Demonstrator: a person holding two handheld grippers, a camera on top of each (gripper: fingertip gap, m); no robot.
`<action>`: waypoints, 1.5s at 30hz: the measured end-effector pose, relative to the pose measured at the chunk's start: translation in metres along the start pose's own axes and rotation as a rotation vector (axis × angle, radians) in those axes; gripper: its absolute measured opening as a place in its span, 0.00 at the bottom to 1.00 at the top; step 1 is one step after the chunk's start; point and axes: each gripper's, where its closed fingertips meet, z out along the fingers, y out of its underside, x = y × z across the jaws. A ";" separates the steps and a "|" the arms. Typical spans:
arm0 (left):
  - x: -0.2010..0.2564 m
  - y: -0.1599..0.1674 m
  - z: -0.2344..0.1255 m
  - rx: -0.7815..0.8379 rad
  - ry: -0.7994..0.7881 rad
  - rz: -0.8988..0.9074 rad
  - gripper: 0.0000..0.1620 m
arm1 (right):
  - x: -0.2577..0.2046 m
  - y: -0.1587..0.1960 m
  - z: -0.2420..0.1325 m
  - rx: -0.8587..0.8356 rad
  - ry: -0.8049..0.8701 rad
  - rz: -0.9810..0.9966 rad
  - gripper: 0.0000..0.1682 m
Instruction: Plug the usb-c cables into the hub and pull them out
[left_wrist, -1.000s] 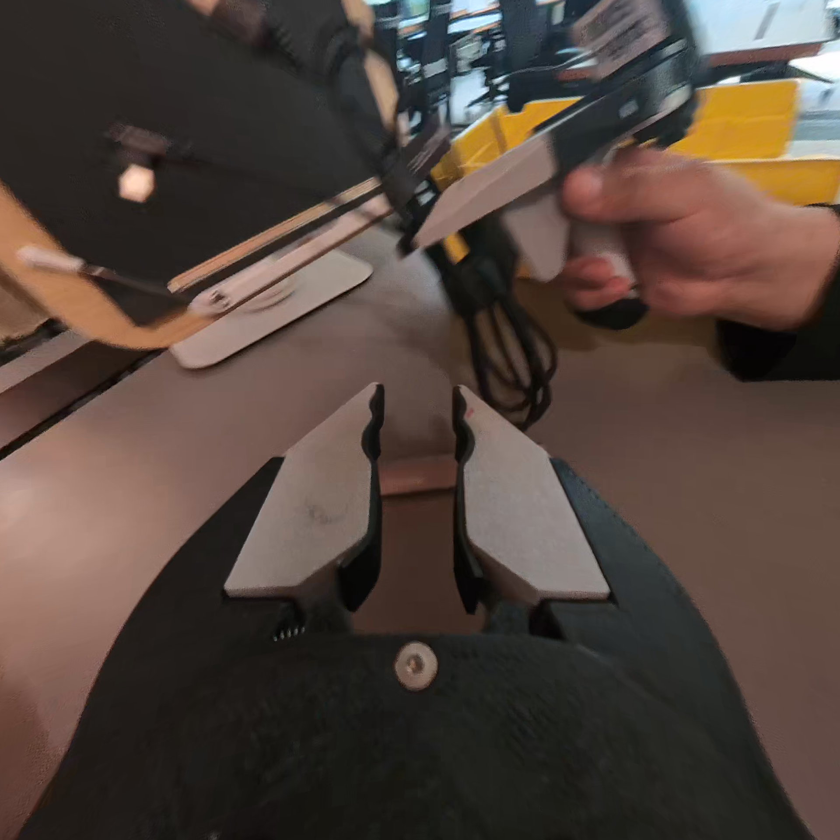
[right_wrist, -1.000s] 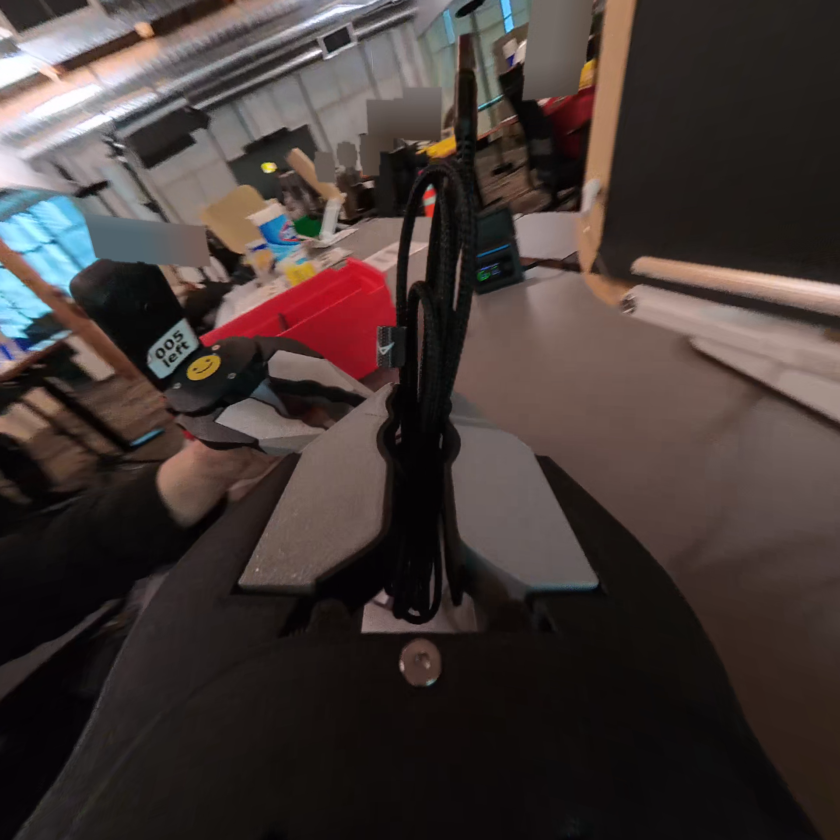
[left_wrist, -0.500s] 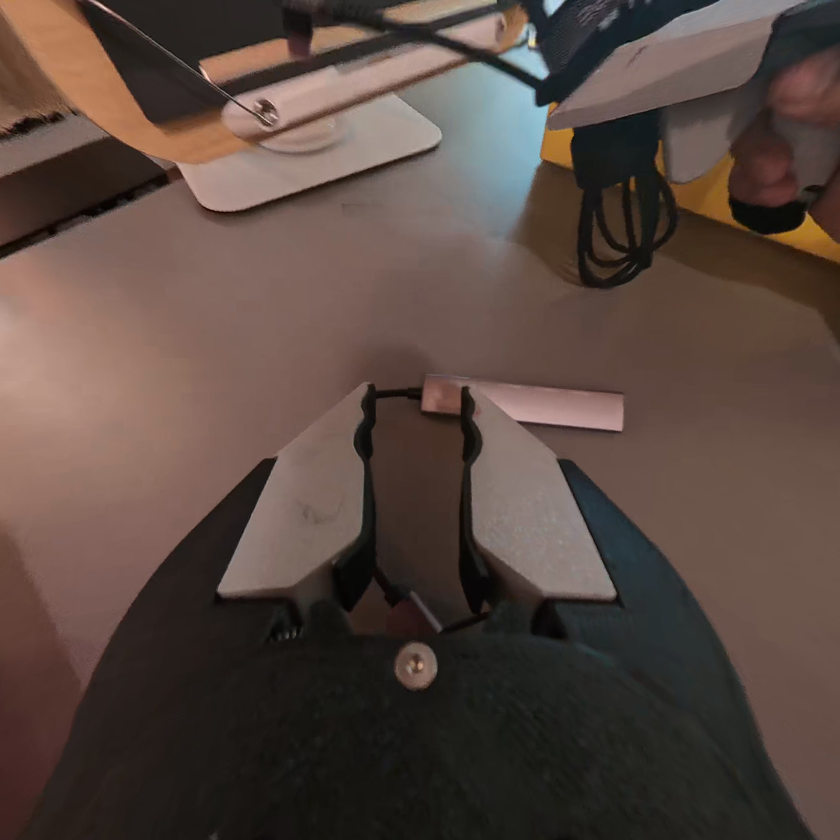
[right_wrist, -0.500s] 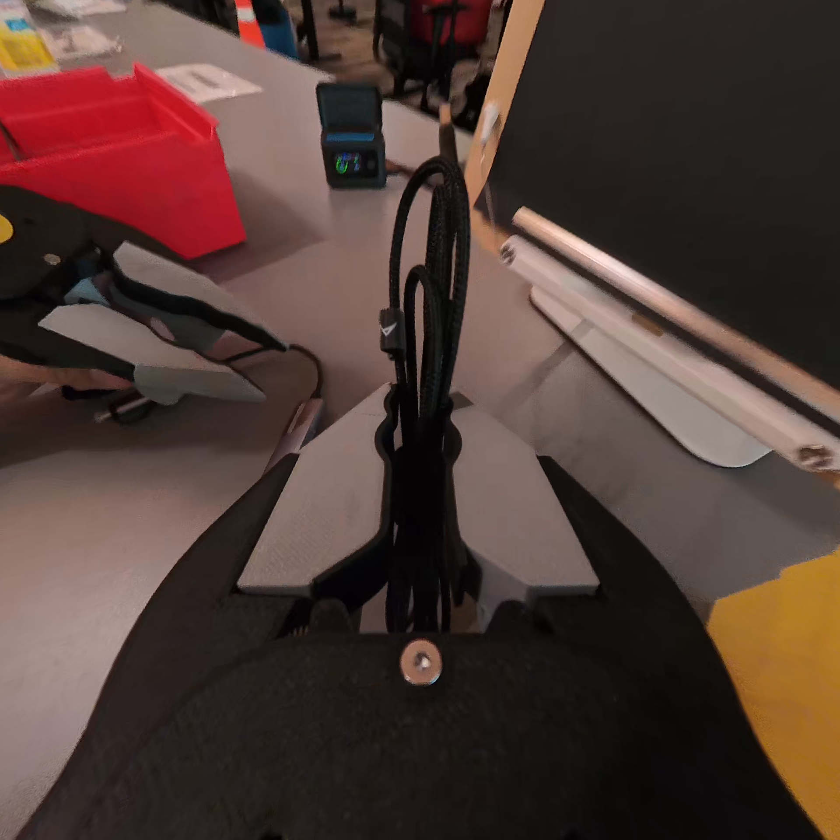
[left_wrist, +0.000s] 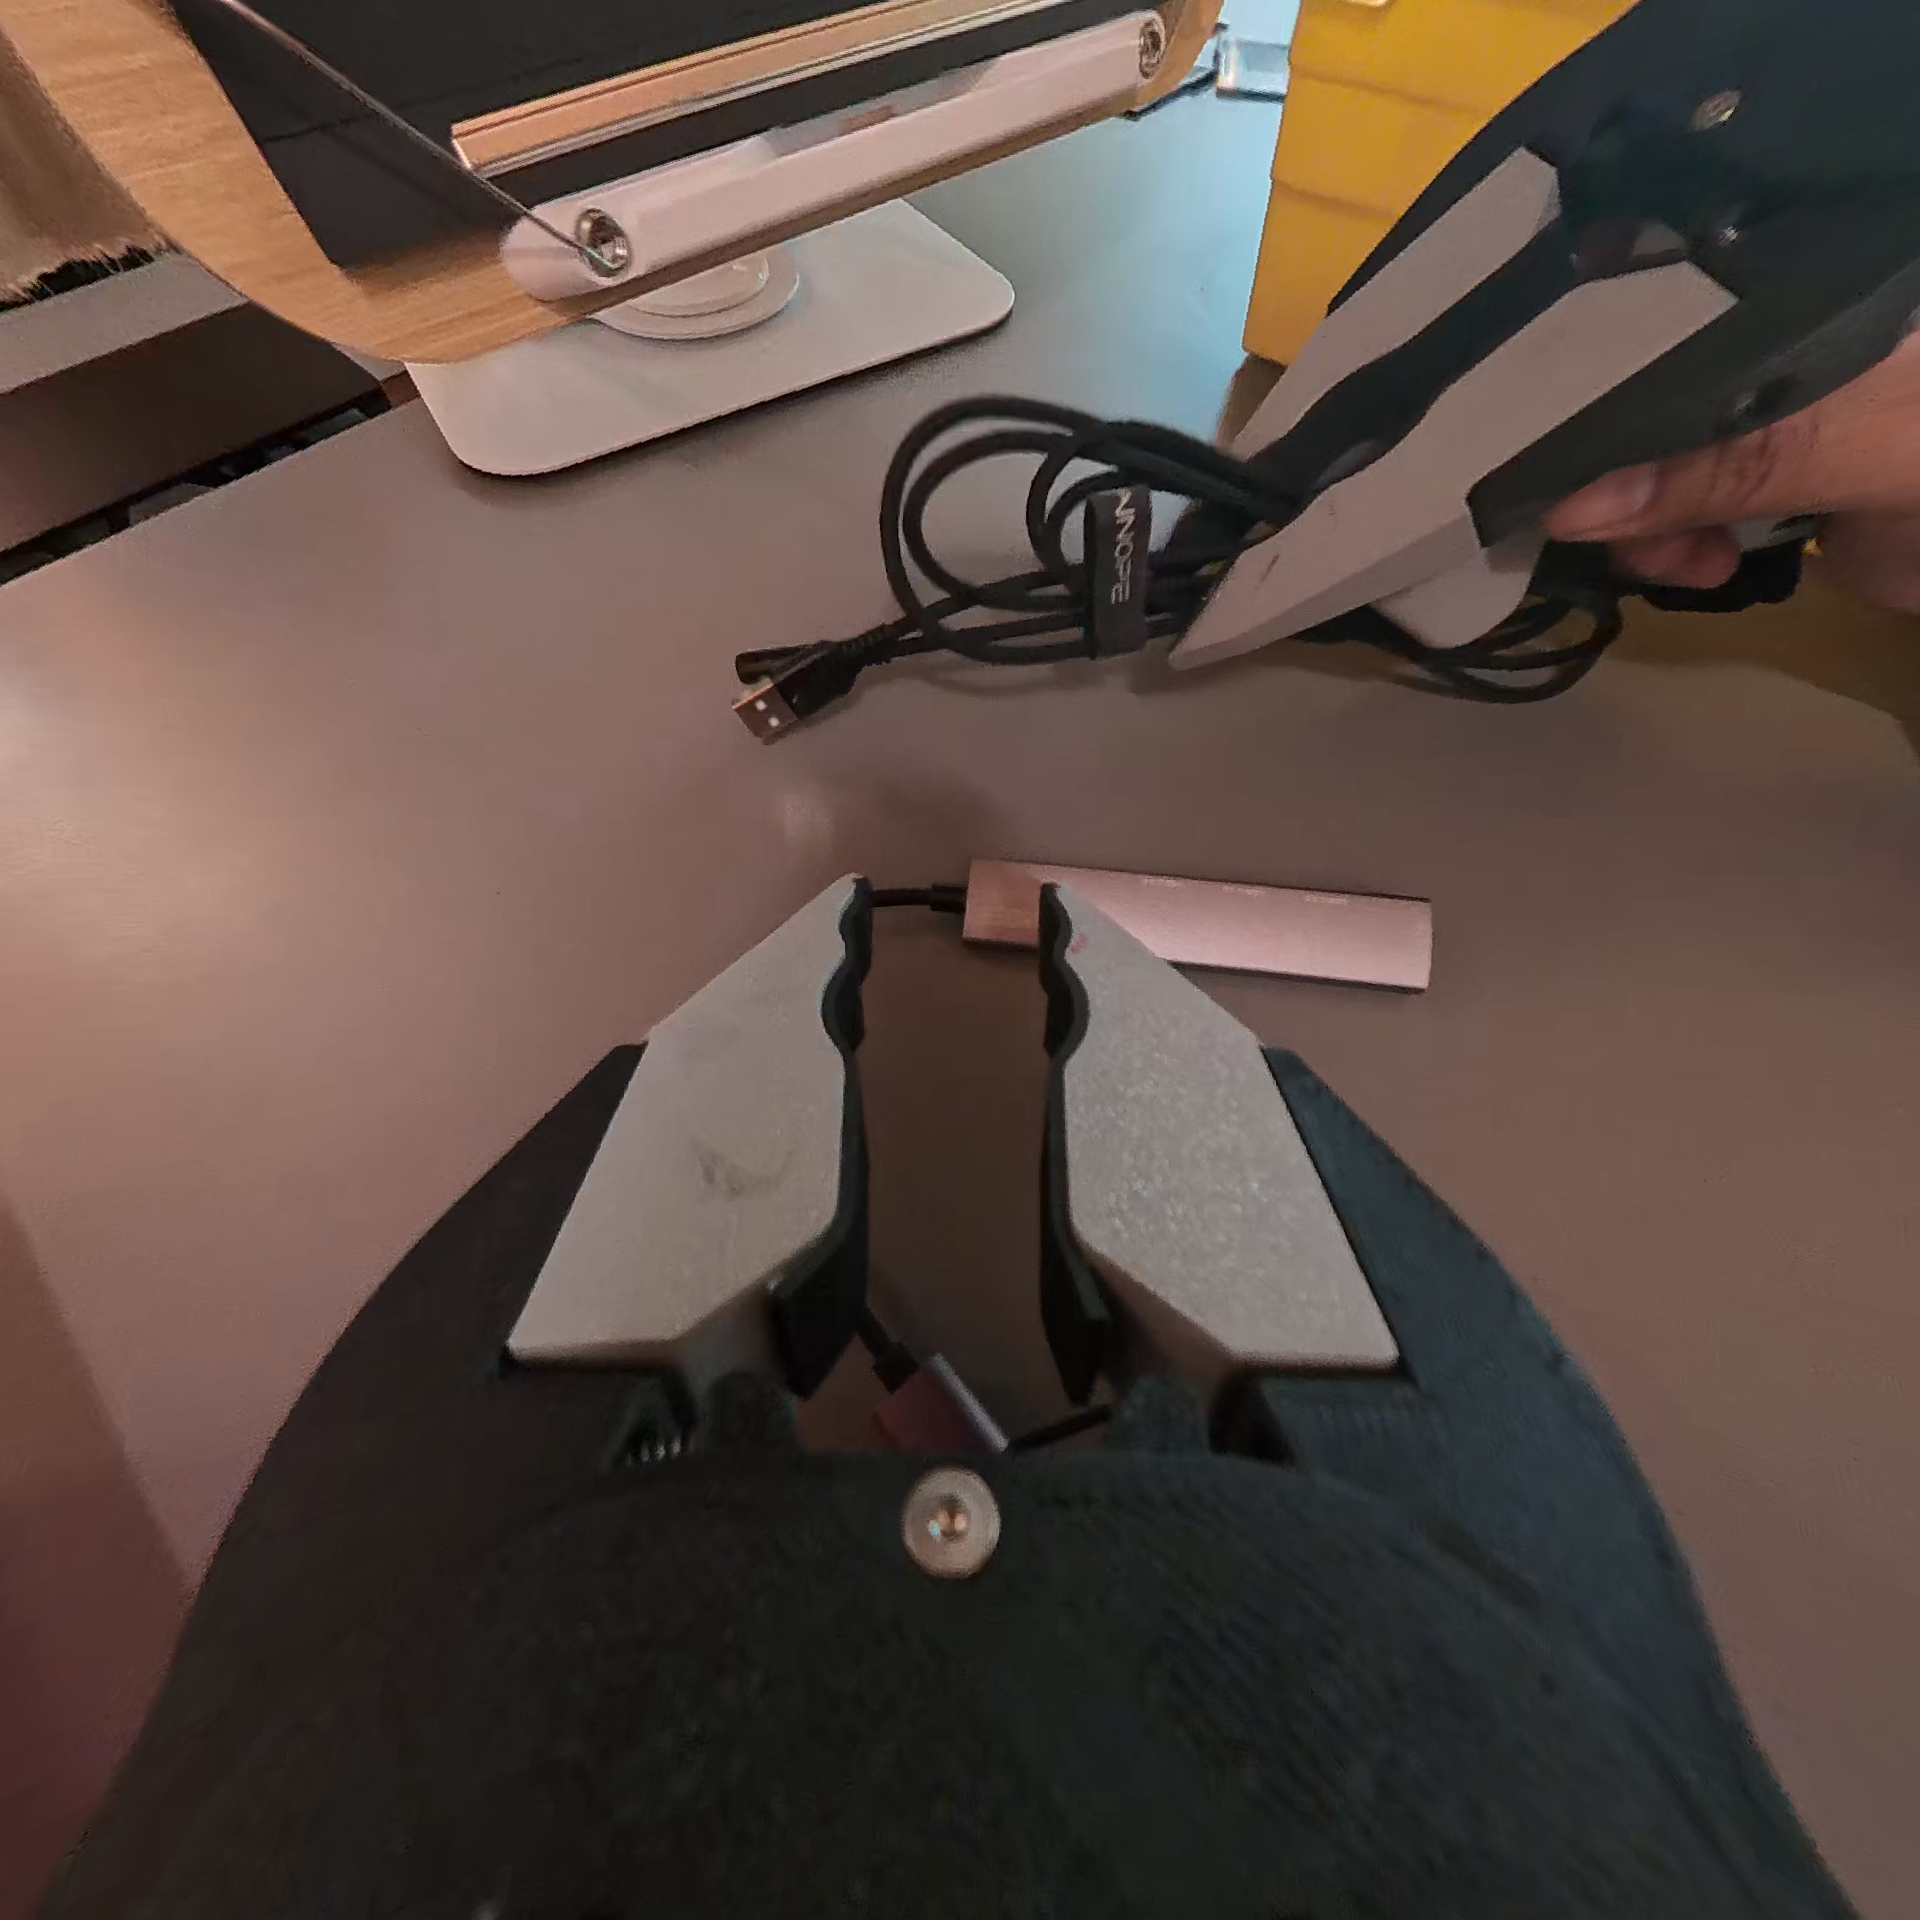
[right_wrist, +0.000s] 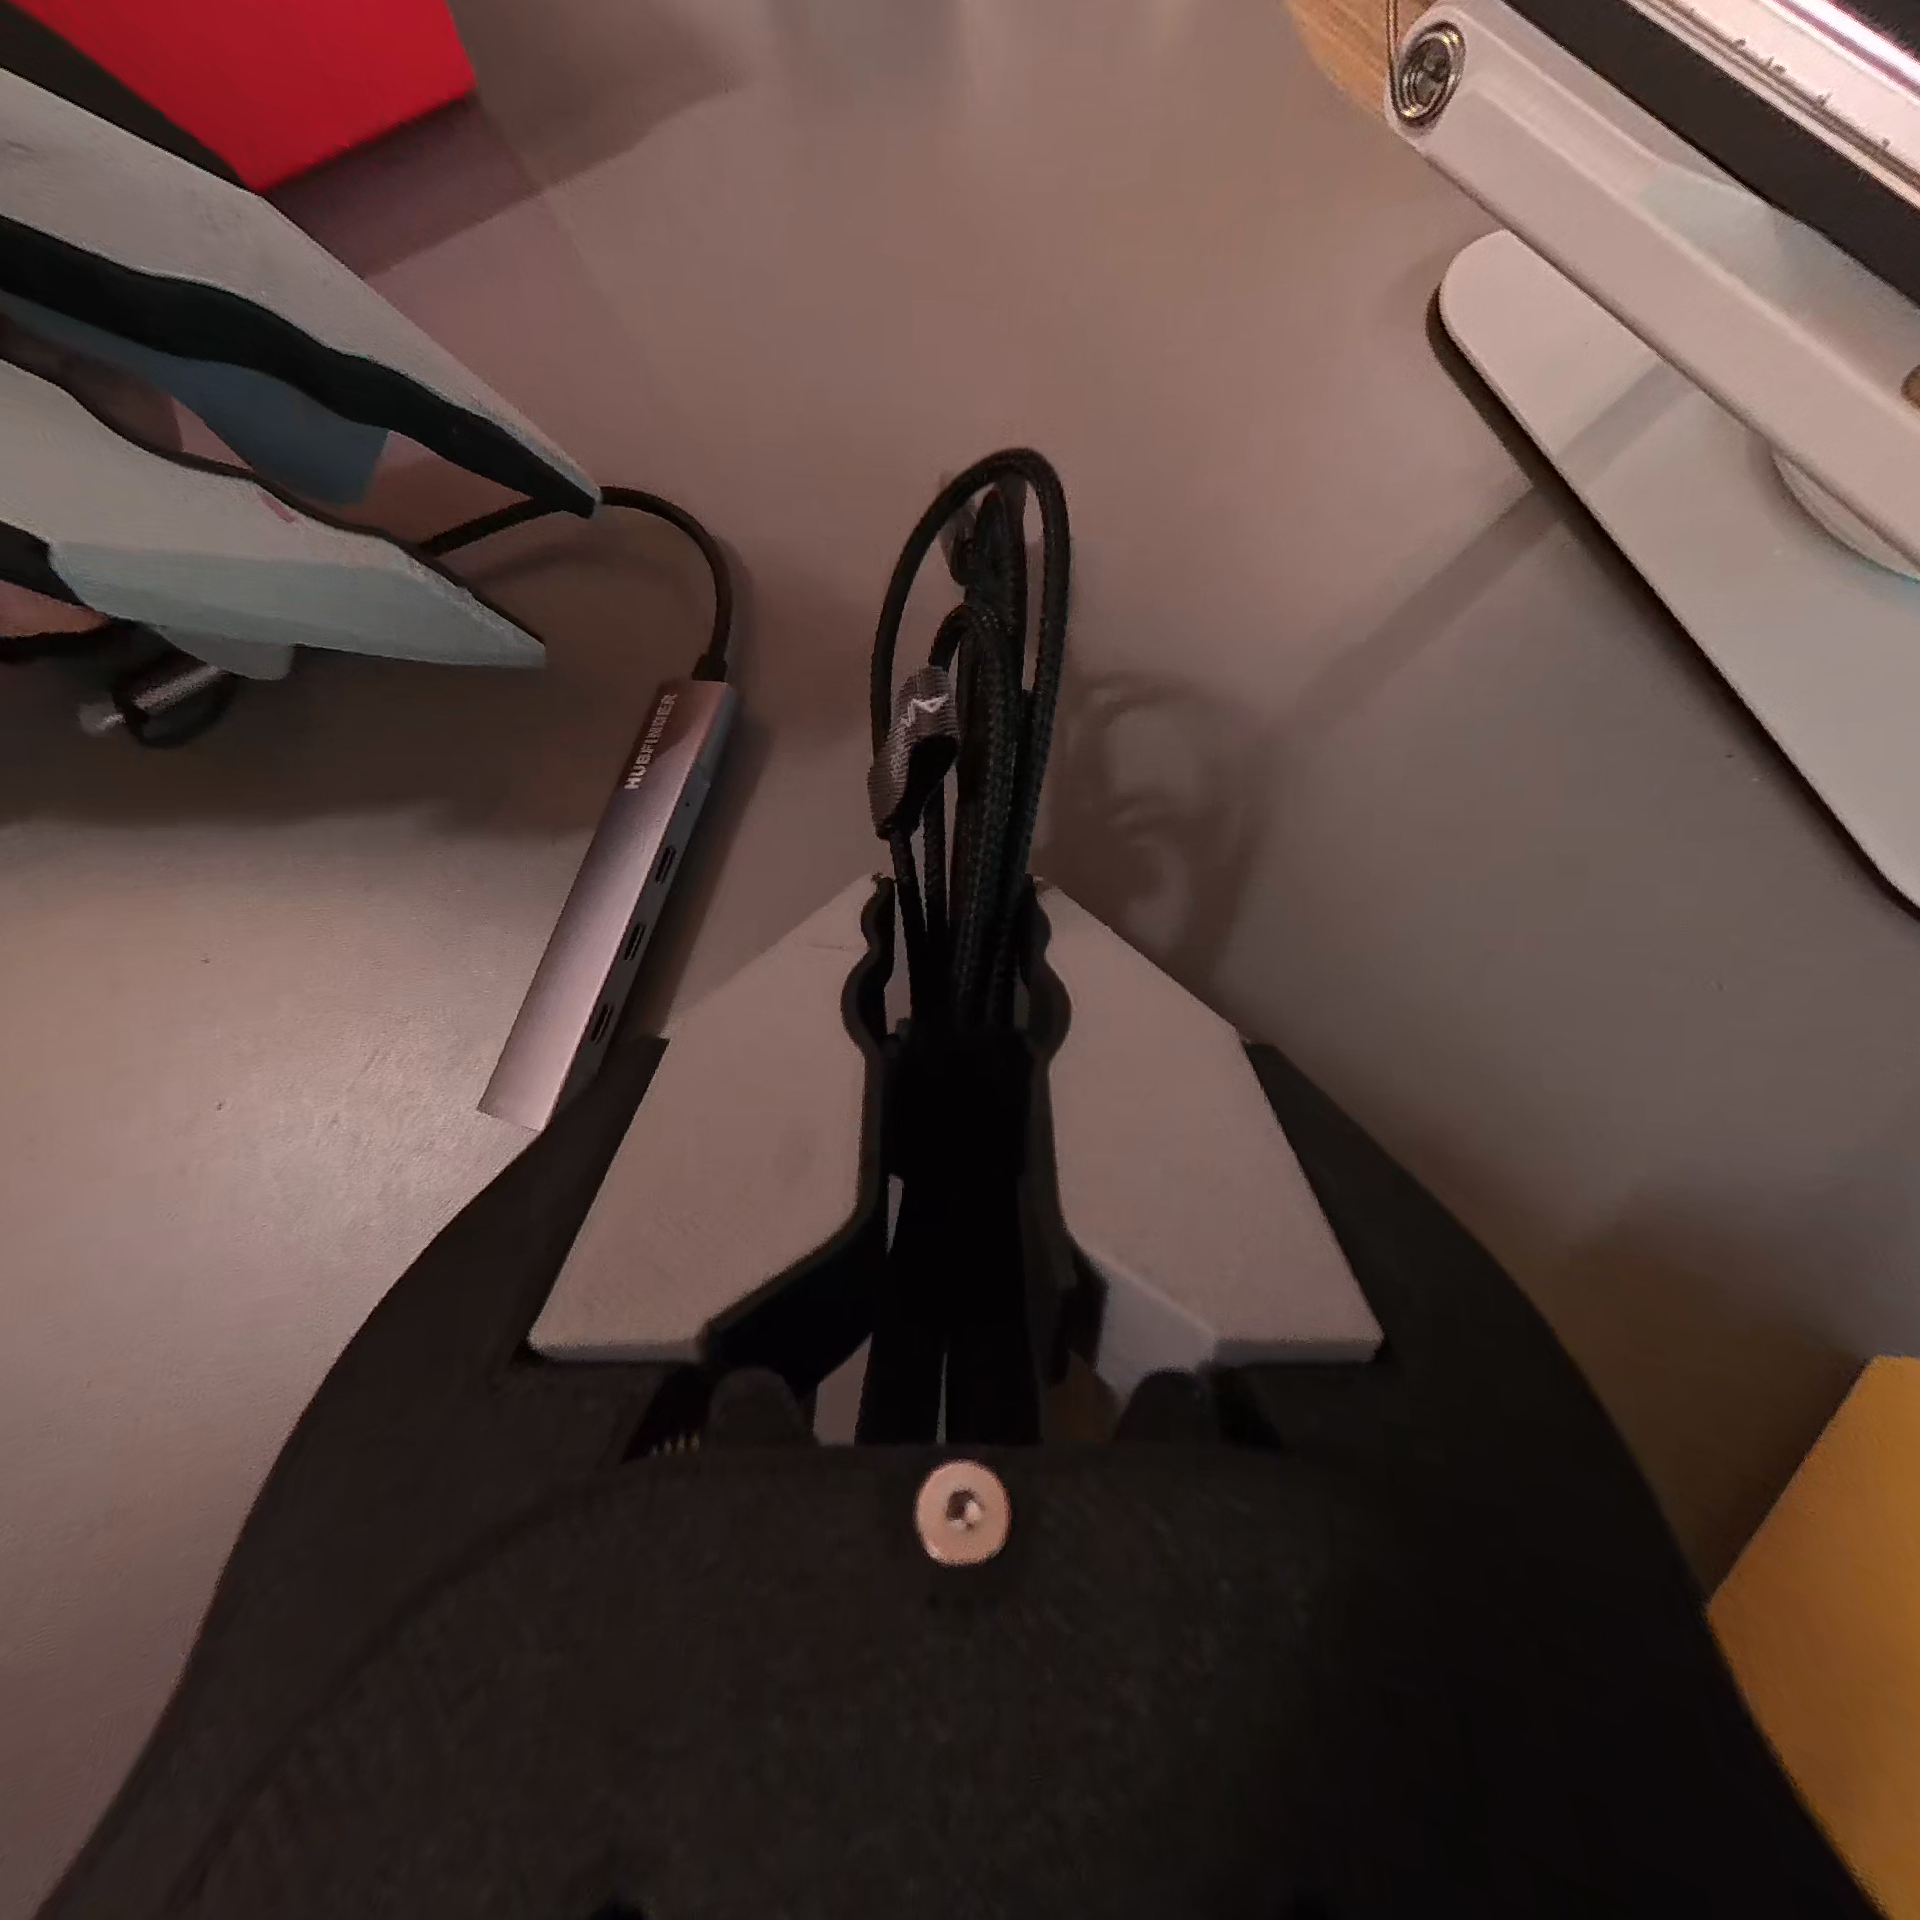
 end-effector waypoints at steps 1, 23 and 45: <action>-0.001 -0.001 -0.001 0.008 0.002 -0.010 0.18 | 0.001 0.000 0.000 0.001 0.002 0.004 0.13; -0.001 -0.002 -0.001 0.012 -0.009 0.003 0.16 | 0.007 0.002 0.002 0.006 0.003 0.050 0.15; -0.002 -0.003 -0.001 0.018 -0.015 0.005 0.15 | -0.033 -0.048 -0.036 0.326 -0.426 0.239 0.07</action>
